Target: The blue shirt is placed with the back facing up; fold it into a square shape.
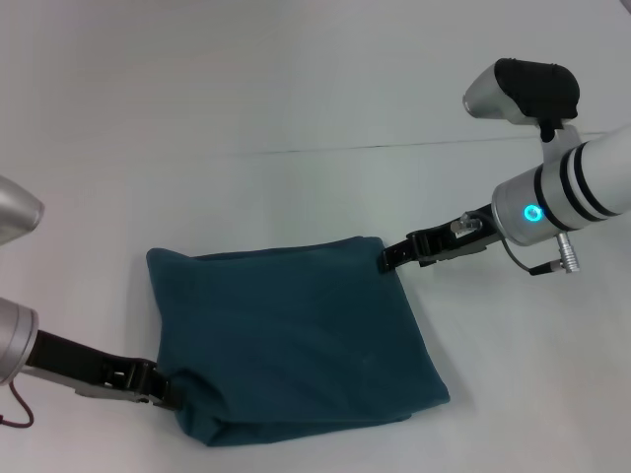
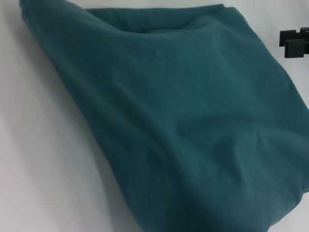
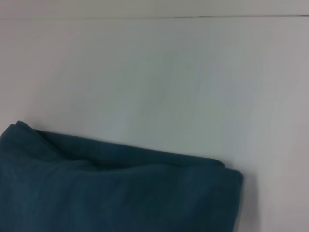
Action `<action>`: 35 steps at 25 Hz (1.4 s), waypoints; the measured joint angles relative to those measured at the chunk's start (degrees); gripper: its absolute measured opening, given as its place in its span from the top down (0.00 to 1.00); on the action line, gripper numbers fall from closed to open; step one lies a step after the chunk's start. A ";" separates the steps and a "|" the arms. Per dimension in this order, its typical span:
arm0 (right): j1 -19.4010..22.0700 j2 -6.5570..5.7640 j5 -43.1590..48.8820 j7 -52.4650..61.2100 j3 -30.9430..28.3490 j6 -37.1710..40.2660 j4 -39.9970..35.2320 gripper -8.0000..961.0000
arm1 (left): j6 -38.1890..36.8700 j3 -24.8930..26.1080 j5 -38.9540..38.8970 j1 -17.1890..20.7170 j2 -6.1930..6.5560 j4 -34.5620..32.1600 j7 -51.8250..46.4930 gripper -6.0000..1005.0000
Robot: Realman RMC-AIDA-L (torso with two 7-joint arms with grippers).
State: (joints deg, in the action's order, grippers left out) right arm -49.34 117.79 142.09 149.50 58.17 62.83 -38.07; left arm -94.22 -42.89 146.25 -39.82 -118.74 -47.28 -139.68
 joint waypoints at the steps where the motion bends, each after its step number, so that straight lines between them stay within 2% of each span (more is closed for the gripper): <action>1: 0.00 0.11 0.01 0.00 0.04 -0.29 0.07 0.25 | 0.00 0.00 0.00 0.00 0.00 0.00 0.00 0.98; 5: -0.15 1.06 0.03 -0.17 0.22 -1.88 0.84 0.25 | 0.00 0.00 -0.05 -0.14 0.00 0.00 0.07 0.98; 15: -0.51 1.61 0.03 -0.54 1.19 -4.90 3.15 0.26 | -0.21 0.00 -0.02 -0.25 -0.17 0.00 0.11 0.98; 20: -0.52 1.68 -0.09 -0.64 1.71 -5.89 3.63 0.54 | -0.33 0.00 0.00 -0.26 -0.18 0.00 0.11 0.97; 26: -0.58 1.78 -0.39 -1.38 1.77 -6.67 4.08 0.76 | -0.49 0.00 0.00 -0.11 -0.18 0.00 0.18 0.97; 35: -0.48 1.75 -0.42 -2.11 1.28 -6.86 3.68 0.93 | -0.66 -0.42 0.00 0.06 0.00 0.00 0.29 0.97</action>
State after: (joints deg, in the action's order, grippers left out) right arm -49.82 119.54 141.68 147.39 59.45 55.97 -34.39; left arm -94.88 -43.31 146.25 -39.76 -118.73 -47.29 -139.39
